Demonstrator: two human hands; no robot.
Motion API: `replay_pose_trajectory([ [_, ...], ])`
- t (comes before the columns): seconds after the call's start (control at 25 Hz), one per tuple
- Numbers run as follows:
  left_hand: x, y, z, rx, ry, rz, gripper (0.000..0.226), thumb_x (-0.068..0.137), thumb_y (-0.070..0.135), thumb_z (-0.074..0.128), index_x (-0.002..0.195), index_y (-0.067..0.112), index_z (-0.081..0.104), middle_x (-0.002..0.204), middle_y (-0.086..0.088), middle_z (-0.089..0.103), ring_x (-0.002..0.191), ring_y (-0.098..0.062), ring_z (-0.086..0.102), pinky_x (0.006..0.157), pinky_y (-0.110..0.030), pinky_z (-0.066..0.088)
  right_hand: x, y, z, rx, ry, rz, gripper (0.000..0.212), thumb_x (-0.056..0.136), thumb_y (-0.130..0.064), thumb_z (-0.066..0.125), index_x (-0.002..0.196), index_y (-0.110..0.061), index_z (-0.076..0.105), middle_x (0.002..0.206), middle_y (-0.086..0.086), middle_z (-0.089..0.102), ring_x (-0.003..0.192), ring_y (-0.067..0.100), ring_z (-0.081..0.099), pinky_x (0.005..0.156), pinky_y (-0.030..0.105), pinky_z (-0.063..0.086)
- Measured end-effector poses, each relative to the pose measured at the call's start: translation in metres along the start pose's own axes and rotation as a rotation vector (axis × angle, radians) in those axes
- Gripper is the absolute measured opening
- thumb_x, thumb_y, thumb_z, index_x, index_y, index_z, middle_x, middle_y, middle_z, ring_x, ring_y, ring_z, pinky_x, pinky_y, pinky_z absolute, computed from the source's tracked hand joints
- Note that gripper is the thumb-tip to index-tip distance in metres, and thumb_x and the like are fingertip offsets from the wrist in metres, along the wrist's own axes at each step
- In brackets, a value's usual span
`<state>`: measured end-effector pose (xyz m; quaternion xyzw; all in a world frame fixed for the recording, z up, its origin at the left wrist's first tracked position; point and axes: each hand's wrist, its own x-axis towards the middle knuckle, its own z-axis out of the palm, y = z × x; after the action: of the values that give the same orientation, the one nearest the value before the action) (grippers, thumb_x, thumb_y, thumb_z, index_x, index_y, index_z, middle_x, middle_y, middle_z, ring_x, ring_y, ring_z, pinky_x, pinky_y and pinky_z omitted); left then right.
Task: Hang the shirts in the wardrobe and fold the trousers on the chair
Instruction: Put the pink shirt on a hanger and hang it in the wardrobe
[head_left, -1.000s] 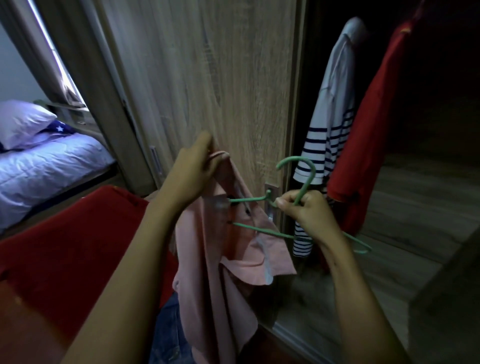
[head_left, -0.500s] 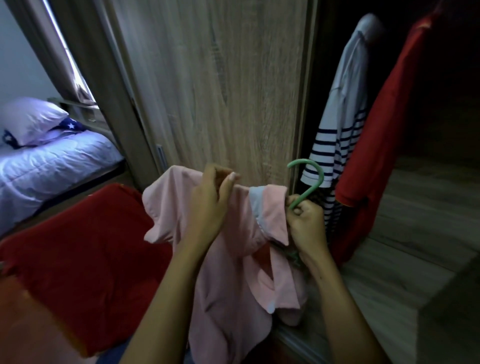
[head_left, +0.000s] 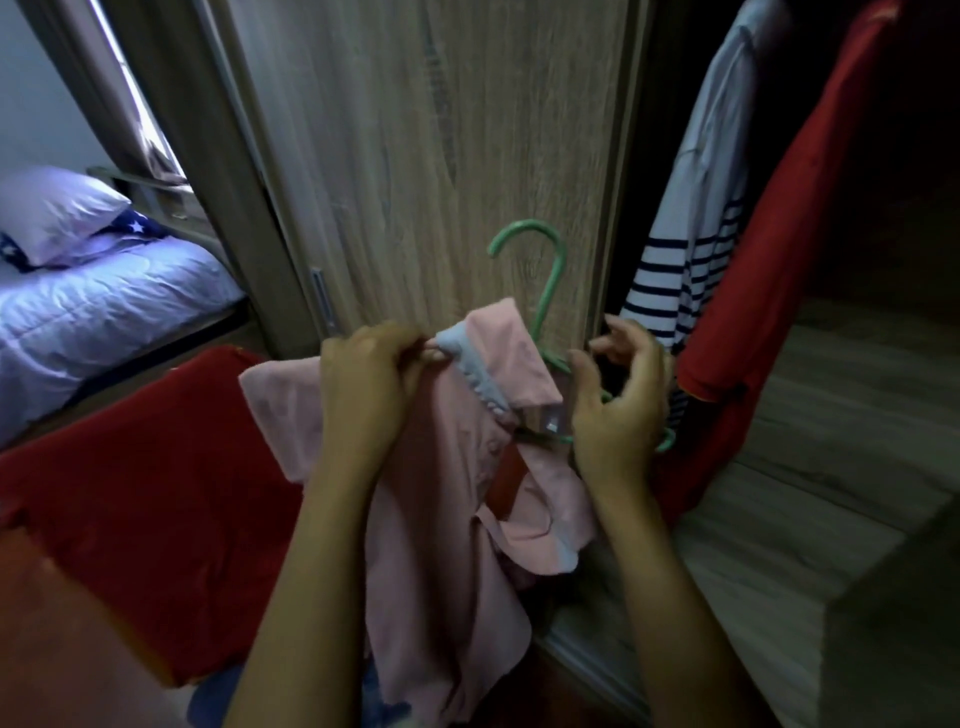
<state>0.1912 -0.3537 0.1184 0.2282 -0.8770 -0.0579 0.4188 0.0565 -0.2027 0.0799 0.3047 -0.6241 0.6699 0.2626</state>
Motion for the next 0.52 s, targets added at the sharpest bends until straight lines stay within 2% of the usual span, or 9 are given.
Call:
replay_pose_trajectory([
  [0.08,0.001,-0.006,-0.007,-0.060,0.062,-0.099,0.032,0.079,0.045,0.054,0.084,0.019,0.072,0.080,-0.004,0.072,0.078,-0.027,0.068,0.070,-0.043,0.050,-0.020,0.013,-0.006,-0.084,0.111,-0.254,0.005,0.094,-0.018,0.051,0.093,-0.013,0.052,0.086,0.004,0.054,0.077,0.016,0.049,0.079,0.028,0.039],
  [0.16,0.003,-0.009,-0.014,-0.163,0.080,-0.190,0.032,0.079,0.044,0.055,0.088,0.019,0.072,0.085,-0.001,0.073,0.082,-0.022,0.068,0.076,-0.043,0.051,-0.056,0.037,-0.009,-0.173,-0.020,-0.290,0.018,0.097,-0.029,0.043,0.086,-0.014,0.047,0.082,0.003,0.052,0.074,0.026,0.047,0.074,0.037,0.036],
  [0.24,0.000,-0.008,-0.021,-0.264,0.092,-0.235,0.028,0.079,0.037,0.057,0.092,0.018,0.073,0.087,0.000,0.074,0.080,-0.014,0.065,0.077,-0.033,0.050,-0.090,0.062,-0.008,-0.423,-0.217,-0.076,0.027,0.094,-0.042,0.042,0.095,-0.016,0.050,0.089,0.008,0.057,0.084,0.031,0.054,0.076,0.041,0.040],
  [0.32,-0.004,-0.006,-0.024,-0.309,0.102,-0.246,0.026,0.079,0.031,0.058,0.094,0.016,0.073,0.086,0.001,0.072,0.078,-0.006,0.060,0.073,-0.025,0.045,-0.102,0.082,-0.005,-0.586,-0.430,0.286,0.045,0.087,-0.047,0.050,0.118,-0.014,0.052,0.113,0.011,0.055,0.107,0.034,0.052,0.087,0.043,0.040],
  [0.36,-0.006,-0.007,-0.025,-0.331,0.094,-0.248,0.027,0.079,0.029,0.058,0.095,0.014,0.073,0.087,0.002,0.071,0.078,-0.004,0.059,0.072,-0.023,0.044,-0.097,0.088,-0.002,-0.504,-0.542,0.496,0.051,0.086,-0.042,0.057,0.128,-0.014,0.049,0.121,0.010,0.051,0.116,0.032,0.047,0.094,0.041,0.038],
  [0.4,-0.008,-0.009,-0.025,-0.354,0.082,-0.248,0.026,0.080,0.027,0.057,0.096,0.013,0.073,0.087,0.002,0.070,0.079,-0.003,0.058,0.072,-0.022,0.043,-0.090,0.092,-0.001,-0.353,-0.644,0.657,0.050,0.086,-0.035,0.062,0.130,-0.016,0.049,0.120,0.007,0.052,0.117,0.027,0.046,0.095,0.038,0.039],
  [0.44,-0.010,-0.011,-0.025,-0.374,0.070,-0.251,0.026,0.081,0.026,0.056,0.096,0.012,0.073,0.086,0.003,0.069,0.078,-0.001,0.057,0.073,-0.022,0.043,-0.084,0.092,-0.002,-0.153,-0.765,0.761,0.040,0.087,-0.026,0.063,0.125,-0.016,0.054,0.109,0.004,0.056,0.108,0.019,0.052,0.088,0.033,0.043],
  [0.48,-0.012,-0.014,-0.025,-0.383,0.067,-0.255,0.025,0.082,0.025,0.056,0.096,0.012,0.072,0.085,0.004,0.068,0.076,0.001,0.056,0.073,-0.022,0.043,-0.081,0.092,-0.004,-0.021,-0.858,0.772,0.023,0.088,-0.018,0.064,0.110,-0.013,0.061,0.093,0.001,0.060,0.090,0.009,0.056,0.075,0.028,0.045],
  [0.52,-0.014,-0.017,-0.025,-0.384,0.074,-0.263,0.025,0.083,0.024,0.055,0.096,0.012,0.071,0.085,0.004,0.067,0.074,0.003,0.054,0.072,-0.021,0.042,-0.079,0.089,-0.006,0.015,-0.842,0.735,0.008,0.087,-0.012,0.065,0.093,-0.008,0.066,0.077,0.000,0.058,0.071,0.001,0.053,0.062,0.023,0.042],
])
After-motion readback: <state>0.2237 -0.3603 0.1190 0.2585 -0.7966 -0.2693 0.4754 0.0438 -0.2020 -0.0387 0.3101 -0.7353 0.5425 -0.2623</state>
